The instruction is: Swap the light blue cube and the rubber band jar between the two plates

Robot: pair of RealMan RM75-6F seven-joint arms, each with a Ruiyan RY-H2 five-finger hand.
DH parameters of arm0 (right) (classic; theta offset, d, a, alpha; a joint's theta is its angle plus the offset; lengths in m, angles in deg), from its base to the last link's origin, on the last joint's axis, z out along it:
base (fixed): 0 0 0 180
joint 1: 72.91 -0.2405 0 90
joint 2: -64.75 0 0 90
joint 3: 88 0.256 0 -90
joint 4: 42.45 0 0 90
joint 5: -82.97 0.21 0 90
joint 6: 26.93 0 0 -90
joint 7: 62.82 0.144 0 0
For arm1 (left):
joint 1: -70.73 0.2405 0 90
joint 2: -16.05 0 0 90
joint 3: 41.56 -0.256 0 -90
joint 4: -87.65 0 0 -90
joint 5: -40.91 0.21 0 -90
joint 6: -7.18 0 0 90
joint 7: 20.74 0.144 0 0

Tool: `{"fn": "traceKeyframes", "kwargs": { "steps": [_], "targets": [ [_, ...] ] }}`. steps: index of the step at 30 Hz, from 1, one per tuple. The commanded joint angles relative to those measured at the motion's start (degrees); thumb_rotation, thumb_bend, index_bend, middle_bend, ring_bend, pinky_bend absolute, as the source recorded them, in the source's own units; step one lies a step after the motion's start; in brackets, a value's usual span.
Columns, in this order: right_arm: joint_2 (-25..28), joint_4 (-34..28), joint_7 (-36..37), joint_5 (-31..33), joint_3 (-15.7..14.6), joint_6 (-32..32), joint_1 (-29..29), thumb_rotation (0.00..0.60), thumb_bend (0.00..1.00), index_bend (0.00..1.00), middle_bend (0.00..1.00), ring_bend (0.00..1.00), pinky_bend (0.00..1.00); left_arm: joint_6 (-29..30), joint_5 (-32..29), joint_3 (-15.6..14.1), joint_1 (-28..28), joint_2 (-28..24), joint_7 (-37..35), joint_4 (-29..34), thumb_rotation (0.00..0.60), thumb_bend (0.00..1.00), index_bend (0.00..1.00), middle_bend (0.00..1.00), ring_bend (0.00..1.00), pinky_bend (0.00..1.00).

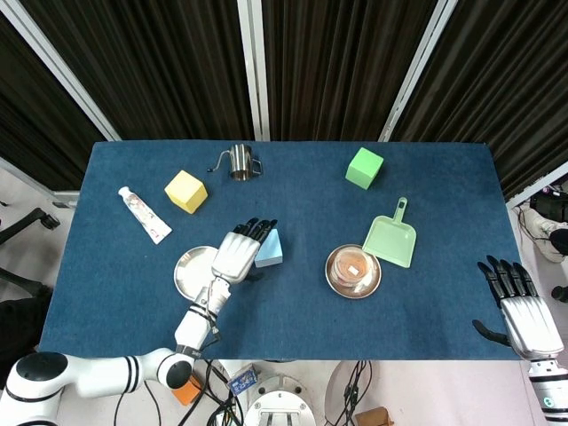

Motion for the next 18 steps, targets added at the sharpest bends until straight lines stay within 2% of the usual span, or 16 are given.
{"fn": "traceKeyframes", "kwargs": {
  "steps": [1,3,6,8,10,14,18],
  "targets": [
    [-0.3,-0.2,0.6,-1.2,0.0,1.7,-1.6,0.600,0.32,0.00,0.00,0.00,0.00,4.9,2.3,-3.8,3.2,-7.5,5.2,11.5,0.600,0.00,0.03,0.11,0.10,0.28],
    [-0.6,-0.5,0.8,-1.9,0.4,3.7,-3.5,0.600,0.32,0.00,0.00,0.00,0.00,7.6,3.9,-5.8,5.3,-11.5,6.7,16.5,0.600,0.00,0.03,0.11,0.10,0.28],
    [-2.3,-1.3,-1.2,-2.2,3.1,10.7,-10.0,0.600,0.32,0.00,0.00,0.00,0.00,14.8,10.0,-11.4,11.0,-20.5,6.6,23.0,0.600,0.00,0.03,0.11,0.10,0.28],
    [-4.4,-1.6,-3.4,-0.4,5.5,16.6,-14.7,0.600,0.32,0.00,0.00,0.00,0.00,19.4,13.9,-14.8,14.9,-25.3,3.1,23.7,0.600,0.00,0.03,0.11,0.10,0.28],
    [-6.7,-1.9,-4.8,1.7,7.1,22.0,-18.6,0.600,0.32,0.00,0.00,0.00,0.00,22.7,16.2,-16.8,17.9,-28.2,-1.3,22.6,0.600,0.00,0.03,0.11,0.10,0.28],
    [-12.3,-1.0,-10.5,7.7,9.5,32.9,-26.0,0.600,0.32,0.00,0.00,0.00,0.00,26.4,17.7,-18.7,22.4,-31.4,-10.7,18.6,0.600,0.00,0.03,0.11,0.10,0.28],
    [-16.5,0.2,-15.7,14.3,10.4,39.4,-30.4,0.600,0.32,0.00,0.00,0.00,0.00,26.1,17.5,-18.8,24.0,-32.2,-14.8,16.0,0.600,0.00,0.03,0.11,0.10,0.28]
  ]
}}
